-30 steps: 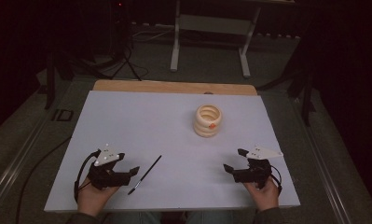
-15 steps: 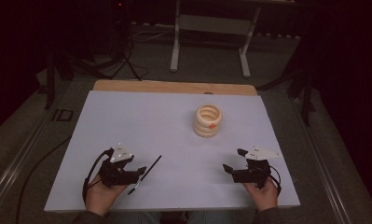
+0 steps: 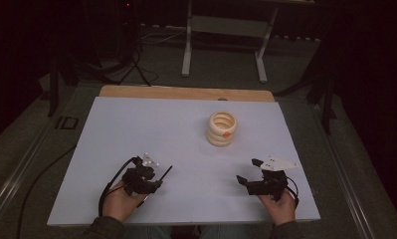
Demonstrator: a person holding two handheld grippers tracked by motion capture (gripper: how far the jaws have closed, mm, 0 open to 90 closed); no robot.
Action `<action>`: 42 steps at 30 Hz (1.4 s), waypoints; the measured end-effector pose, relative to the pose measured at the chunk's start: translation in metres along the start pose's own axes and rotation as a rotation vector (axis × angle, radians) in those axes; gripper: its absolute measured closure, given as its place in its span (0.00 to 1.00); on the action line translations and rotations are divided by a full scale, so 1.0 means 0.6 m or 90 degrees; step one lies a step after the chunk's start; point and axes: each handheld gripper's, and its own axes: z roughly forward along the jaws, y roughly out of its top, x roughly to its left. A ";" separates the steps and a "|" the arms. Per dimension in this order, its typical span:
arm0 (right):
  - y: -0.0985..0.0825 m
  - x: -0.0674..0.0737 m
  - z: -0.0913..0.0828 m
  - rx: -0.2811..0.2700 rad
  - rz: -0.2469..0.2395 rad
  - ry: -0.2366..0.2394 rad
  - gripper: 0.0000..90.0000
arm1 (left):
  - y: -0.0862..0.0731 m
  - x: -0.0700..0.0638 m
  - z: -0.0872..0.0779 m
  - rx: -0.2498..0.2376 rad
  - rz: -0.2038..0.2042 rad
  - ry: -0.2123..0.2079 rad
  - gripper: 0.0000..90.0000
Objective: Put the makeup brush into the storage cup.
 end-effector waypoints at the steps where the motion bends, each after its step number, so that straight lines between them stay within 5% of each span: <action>1: 0.000 0.000 0.000 0.000 0.000 0.000 0.17 | 0.000 0.000 0.000 0.000 0.000 0.000 0.68; 9: 0.002 0.003 0.005 0.004 -0.006 0.007 0.17 | 0.007 -0.002 0.018 0.045 -0.014 -0.005 0.76; 27: 0.005 0.008 0.006 0.007 -0.017 0.003 0.17 | 0.019 -0.032 0.027 0.092 0.001 0.072 0.95; 35: 0.005 0.011 0.009 0.013 -0.024 0.005 0.17 | 0.025 -0.021 0.027 0.106 0.003 0.041 0.96; 42: 0.009 0.013 0.010 0.010 -0.019 0.018 0.17 | 0.021 -0.016 0.024 0.088 0.005 0.032 0.96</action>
